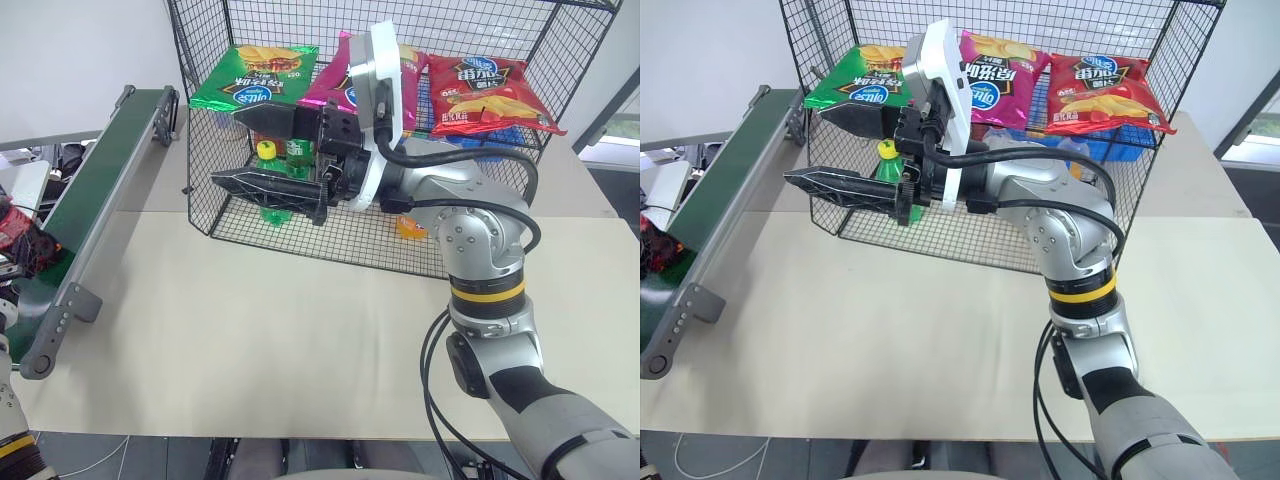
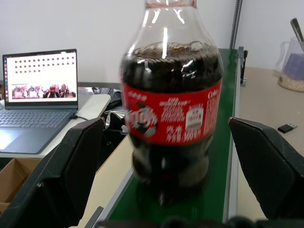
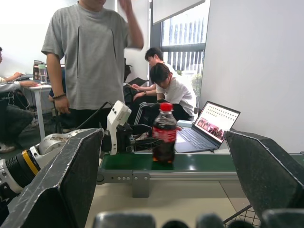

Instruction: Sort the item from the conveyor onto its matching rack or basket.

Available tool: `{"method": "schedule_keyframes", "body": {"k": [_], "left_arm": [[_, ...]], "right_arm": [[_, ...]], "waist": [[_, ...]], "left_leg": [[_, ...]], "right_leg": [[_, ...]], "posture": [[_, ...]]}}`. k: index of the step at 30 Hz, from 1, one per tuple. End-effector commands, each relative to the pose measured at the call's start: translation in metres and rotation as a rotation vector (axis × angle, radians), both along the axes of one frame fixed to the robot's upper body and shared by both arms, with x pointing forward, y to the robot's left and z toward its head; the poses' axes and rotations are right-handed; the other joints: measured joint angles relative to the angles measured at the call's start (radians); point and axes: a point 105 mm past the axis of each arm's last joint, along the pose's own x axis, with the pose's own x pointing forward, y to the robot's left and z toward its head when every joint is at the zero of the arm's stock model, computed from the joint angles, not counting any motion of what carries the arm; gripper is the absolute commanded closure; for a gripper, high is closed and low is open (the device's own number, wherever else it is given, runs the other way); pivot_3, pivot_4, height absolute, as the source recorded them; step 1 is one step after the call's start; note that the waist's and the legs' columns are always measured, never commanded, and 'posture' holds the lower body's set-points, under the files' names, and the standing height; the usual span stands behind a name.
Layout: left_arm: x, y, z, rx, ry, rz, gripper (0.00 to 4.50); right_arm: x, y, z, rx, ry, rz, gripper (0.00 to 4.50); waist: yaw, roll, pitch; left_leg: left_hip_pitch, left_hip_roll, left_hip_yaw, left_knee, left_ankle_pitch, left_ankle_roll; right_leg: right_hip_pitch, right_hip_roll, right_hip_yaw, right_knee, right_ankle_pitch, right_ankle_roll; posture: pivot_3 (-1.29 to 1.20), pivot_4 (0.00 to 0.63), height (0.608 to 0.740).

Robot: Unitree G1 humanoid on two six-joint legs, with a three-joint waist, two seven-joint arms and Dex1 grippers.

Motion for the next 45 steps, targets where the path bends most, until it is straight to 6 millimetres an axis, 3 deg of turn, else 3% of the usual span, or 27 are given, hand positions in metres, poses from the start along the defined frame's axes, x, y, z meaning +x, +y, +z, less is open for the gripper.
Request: {"method": "schedule_keyframes", "body": {"k": [1, 3, 7, 11, 13, 19, 26, 32, 40, 45], "left_arm": [[-0.004, 0.006, 0.02, 0.061, -0.052, 0.039, 0.05], [-0.007, 0.008, 0.019, 0.053, -0.063, 0.048, 0.28], [-0.012, 0.006, 0.015, 0.042, -0.064, 0.048, 1.5], [-0.013, 0.001, 0.017, 0.037, -0.071, 0.028, 1.5], [-0.01, -0.011, 0.024, 0.048, -0.072, -0.029, 1.5], [0.01, -0.093, 0.049, 0.091, -0.003, -0.433, 1.5], [0.029, -0.193, 0.04, 0.154, 0.12, -0.866, 1.5], [0.059, -0.267, 0.033, 0.158, 0.087, -1.111, 1.5], [0.12, -0.346, 0.017, 0.162, 0.011, -1.213, 1.5], [0.16, -0.378, 0.016, 0.173, -0.038, -1.18, 1.5]], "right_arm": [[-0.011, -0.002, 0.015, 0.038, -0.07, 0.018, 0.0], [-0.011, -0.002, 0.015, 0.039, -0.069, 0.017, 0.0], [-0.011, -0.003, 0.014, 0.038, -0.065, 0.01, 0.0], [-0.01, -0.004, 0.012, 0.034, -0.062, -0.005, 0.0], [-0.007, -0.008, 0.008, 0.029, -0.052, -0.028, 0.0], [0.003, -0.035, -0.03, -0.077, -0.05, -0.177, 0.0], [0.012, -0.065, -0.075, -0.154, 0.016, -0.396, 0.0], [0.022, -0.09, -0.096, -0.178, 0.033, -0.67, 0.0], [0.025, -0.115, -0.109, -0.167, 0.02, -0.971, 0.0], [0.023, -0.12, -0.108, -0.132, 0.023, -1.059, 0.0]], "waist": [[0.0, 0.0, 0.0], [0.001, 0.0, 0.0], [0.001, 0.0, 0.0], [0.001, 0.0, 0.0], [0.001, 0.0, 0.0], [0.014, -0.007, -0.001], [0.001, -0.004, 0.001], [0.002, -0.003, 0.002], [0.018, -0.003, 0.002], [0.027, -0.002, 0.002]], "left_leg": [[0.0, 0.0, 0.0, 0.0, 0.0, 0.0], [0.0, 0.0, 0.0, 0.0, 0.0, 0.0], [0.0, 0.0, 0.0, 0.0, 0.0, 0.0], [0.001, 0.0, 0.0, -0.001, 0.0, 0.0], [0.0, 0.0, 0.0, -0.001, 0.0, 0.0], [-0.002, -0.001, -0.003, -0.001, 0.0, 0.0], [0.001, -0.001, 0.002, -0.005, 0.0, 0.0], [0.0, -0.001, 0.002, -0.005, 0.002, -0.003], [-0.002, -0.005, 0.002, -0.004, 0.003, -0.003], [-0.005, -0.005, 0.003, -0.003, 0.003, -0.003]], "right_leg": [[0.0, 0.0, 0.0, 0.0, 0.0, 0.0], [0.0, -0.001, 0.0, 0.0, 0.0, 0.0], [0.0, -0.001, 0.0, 0.0, 0.0, 0.0], [0.0, -0.002, 0.0, 0.0, 0.0, 0.0], [0.0, -0.002, 0.0, 0.0, 0.0, 0.0], [0.001, -0.005, -0.004, -0.002, 0.0, 0.0], [0.001, -0.001, 0.001, -0.003, 0.0, 0.0], [-0.001, 0.012, 0.004, -0.003, 0.0, 0.0], [0.0, 0.015, 0.007, -0.005, 0.0, 0.001], [-0.001, 0.017, 0.008, -0.006, 0.0, 0.001]], "posture": [[0.0, 0.15, 0.74], [0.0, 0.15, 0.74], [0.0, 0.15, 0.74], [0.0, 0.15, 0.74], [0.0, 0.15, 0.74], [0.0, 0.15, 0.74], [0.0, 0.15, 0.74], [0.0, 0.15, 0.74], [0.0, 0.15, 0.74], [0.0, 0.15, 0.74]]}}
